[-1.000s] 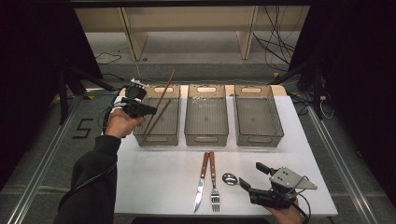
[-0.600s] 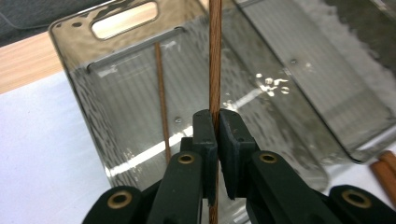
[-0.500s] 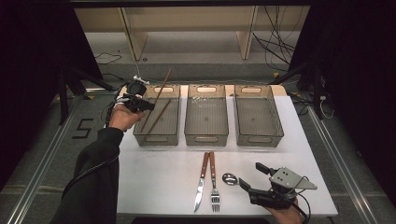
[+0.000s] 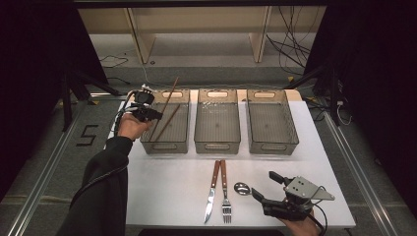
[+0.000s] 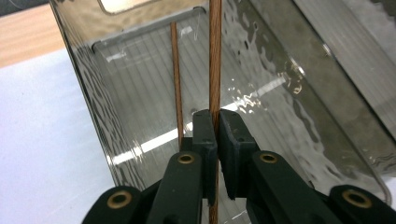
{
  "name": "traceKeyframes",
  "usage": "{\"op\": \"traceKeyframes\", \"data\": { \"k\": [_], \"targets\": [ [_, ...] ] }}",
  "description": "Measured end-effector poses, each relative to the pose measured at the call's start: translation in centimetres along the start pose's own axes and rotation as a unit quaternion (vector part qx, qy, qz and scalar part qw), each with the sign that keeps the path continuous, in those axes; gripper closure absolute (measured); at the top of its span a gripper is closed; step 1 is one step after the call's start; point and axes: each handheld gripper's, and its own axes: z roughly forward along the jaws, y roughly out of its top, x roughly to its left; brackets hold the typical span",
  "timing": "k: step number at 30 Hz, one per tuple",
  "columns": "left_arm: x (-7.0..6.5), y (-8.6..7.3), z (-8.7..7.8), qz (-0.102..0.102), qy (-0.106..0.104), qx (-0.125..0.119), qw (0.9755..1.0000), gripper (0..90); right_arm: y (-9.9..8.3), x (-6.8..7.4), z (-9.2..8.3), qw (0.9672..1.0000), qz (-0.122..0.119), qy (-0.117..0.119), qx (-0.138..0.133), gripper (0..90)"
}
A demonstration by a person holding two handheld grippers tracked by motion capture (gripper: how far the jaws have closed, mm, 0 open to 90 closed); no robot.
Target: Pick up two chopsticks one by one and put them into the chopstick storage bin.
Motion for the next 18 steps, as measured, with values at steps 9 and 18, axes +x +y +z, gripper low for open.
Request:
{"op": "traceKeyframes", "data": {
  "k": [9, 18],
  "targets": [
    [0.3, -0.5, 0.8, -0.015, 0.005, 0.012, 0.9998, 83.8, 0.0, 0.0, 0.0, 1.0, -0.001, 0.001, 0.0, 20.9],
    [0.0, -0.3, -0.8, -0.014, -0.003, -0.015, 0.9998, 65.6, 0.0, 0.0, 0.1, 1.0, 0.0, 0.0, 0.0, 20.9]
  ]
}}
